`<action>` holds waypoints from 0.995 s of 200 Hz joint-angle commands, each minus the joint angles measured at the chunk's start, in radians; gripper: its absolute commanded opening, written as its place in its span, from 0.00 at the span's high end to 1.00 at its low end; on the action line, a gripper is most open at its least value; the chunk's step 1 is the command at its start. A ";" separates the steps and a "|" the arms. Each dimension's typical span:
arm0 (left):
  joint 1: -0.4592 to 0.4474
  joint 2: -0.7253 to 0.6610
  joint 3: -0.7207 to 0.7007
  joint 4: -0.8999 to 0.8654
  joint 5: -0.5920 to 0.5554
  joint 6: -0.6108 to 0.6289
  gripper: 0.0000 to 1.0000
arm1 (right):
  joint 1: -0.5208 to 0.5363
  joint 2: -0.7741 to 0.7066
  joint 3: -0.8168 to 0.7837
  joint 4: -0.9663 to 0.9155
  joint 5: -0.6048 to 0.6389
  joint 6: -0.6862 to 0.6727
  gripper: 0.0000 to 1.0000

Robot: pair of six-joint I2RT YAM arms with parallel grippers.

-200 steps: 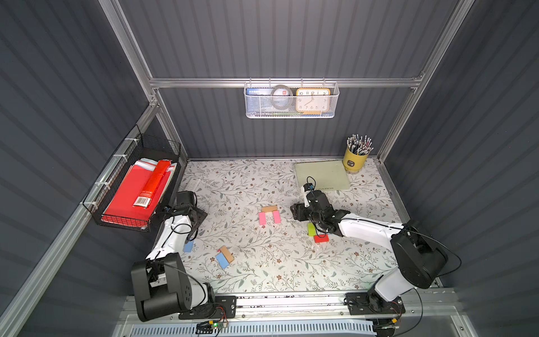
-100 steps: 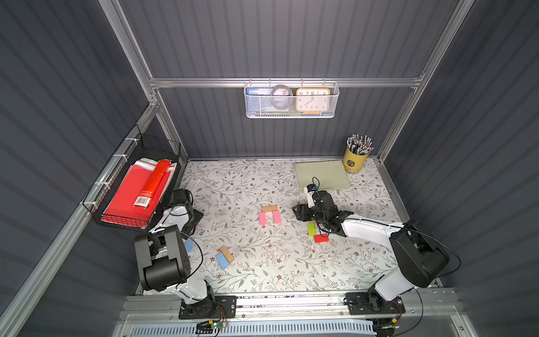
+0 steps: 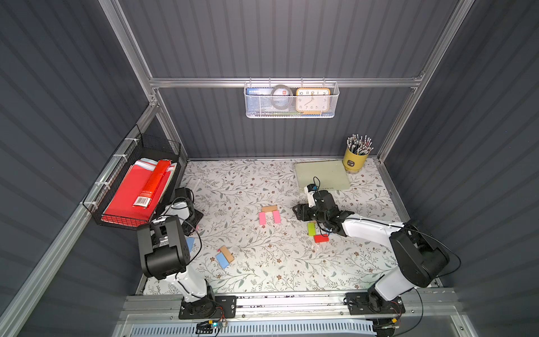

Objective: Assemble the number 8 with building blocks
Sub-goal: Pick up the building block from the center of the board.

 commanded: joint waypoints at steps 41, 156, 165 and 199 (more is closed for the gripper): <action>0.007 0.079 0.066 -0.047 -0.003 0.005 0.43 | -0.010 0.017 -0.009 0.006 -0.017 0.003 0.32; -0.016 -0.021 0.049 -0.056 -0.011 0.041 0.77 | -0.033 0.023 -0.006 -0.009 -0.023 -0.001 0.32; -0.042 -0.053 0.050 -0.064 -0.020 0.037 0.78 | -0.037 0.019 -0.003 -0.019 -0.020 -0.008 0.32; -0.226 -0.155 0.119 -0.144 -0.120 0.030 0.79 | -0.055 -0.016 0.015 -0.077 0.025 -0.048 0.32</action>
